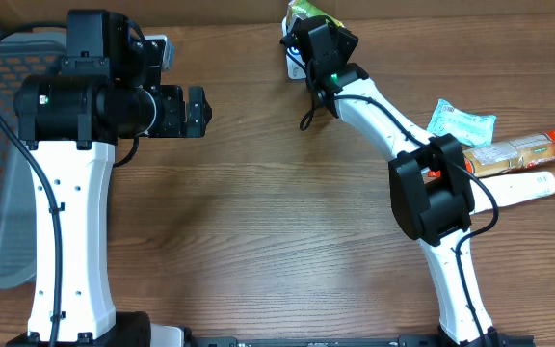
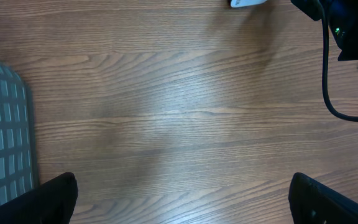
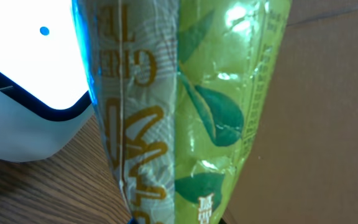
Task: Scan the item barcode
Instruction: 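Hold the pouch's barcode in front of the scanner face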
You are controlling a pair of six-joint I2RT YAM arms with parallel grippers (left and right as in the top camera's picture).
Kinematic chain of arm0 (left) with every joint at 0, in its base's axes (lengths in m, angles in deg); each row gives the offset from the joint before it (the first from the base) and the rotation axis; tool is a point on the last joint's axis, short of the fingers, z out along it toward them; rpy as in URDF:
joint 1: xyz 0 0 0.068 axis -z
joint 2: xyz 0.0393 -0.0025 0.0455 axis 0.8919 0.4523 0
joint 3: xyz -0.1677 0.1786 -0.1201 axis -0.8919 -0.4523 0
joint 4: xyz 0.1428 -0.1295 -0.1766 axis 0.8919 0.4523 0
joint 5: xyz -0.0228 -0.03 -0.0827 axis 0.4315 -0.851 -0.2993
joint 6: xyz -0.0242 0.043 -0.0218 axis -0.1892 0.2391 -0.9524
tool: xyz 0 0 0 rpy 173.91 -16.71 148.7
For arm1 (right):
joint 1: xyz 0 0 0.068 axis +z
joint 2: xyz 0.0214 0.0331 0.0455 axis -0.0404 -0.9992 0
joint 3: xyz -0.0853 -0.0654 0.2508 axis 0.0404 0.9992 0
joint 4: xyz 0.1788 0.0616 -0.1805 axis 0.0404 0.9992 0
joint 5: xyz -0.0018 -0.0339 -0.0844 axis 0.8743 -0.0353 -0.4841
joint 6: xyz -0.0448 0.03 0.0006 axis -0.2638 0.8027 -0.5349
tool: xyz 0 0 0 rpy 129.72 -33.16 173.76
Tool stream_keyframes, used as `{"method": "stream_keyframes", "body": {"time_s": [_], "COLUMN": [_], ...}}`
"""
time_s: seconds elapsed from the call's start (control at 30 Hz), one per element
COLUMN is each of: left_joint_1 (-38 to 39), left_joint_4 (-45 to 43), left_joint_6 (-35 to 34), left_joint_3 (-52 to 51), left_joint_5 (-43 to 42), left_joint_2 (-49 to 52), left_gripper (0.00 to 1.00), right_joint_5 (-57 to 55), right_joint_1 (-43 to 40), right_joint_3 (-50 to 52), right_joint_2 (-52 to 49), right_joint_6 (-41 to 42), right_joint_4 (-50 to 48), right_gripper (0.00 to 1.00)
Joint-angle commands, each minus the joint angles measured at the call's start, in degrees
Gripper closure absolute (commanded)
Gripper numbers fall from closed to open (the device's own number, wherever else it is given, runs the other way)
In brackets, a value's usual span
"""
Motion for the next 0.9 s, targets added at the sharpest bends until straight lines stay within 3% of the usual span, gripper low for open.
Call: {"method": "stream_keyframes", "body": {"time_s": [0.0, 0.87], "left_joint_1": [0.1, 0.1], "left_joint_4": [-0.2, -0.2], "left_joint_6": [1.3, 1.3], "left_joint_3": [0.1, 0.1], "left_joint_5": [0.0, 0.0], "left_joint_2": [0.0, 0.0], "left_gripper": [0.01, 0.00], "right_joint_5": [-1.6, -0.5], "right_joint_1": [0.5, 0.1], "right_joint_3": [-1.7, -1.3], "right_joint_2": [1.8, 1.7], "right_joint_6": [0.7, 0.7], "right_joint_4": [-1.0, -0.7], "right_gripper": [0.96, 0.96]}}
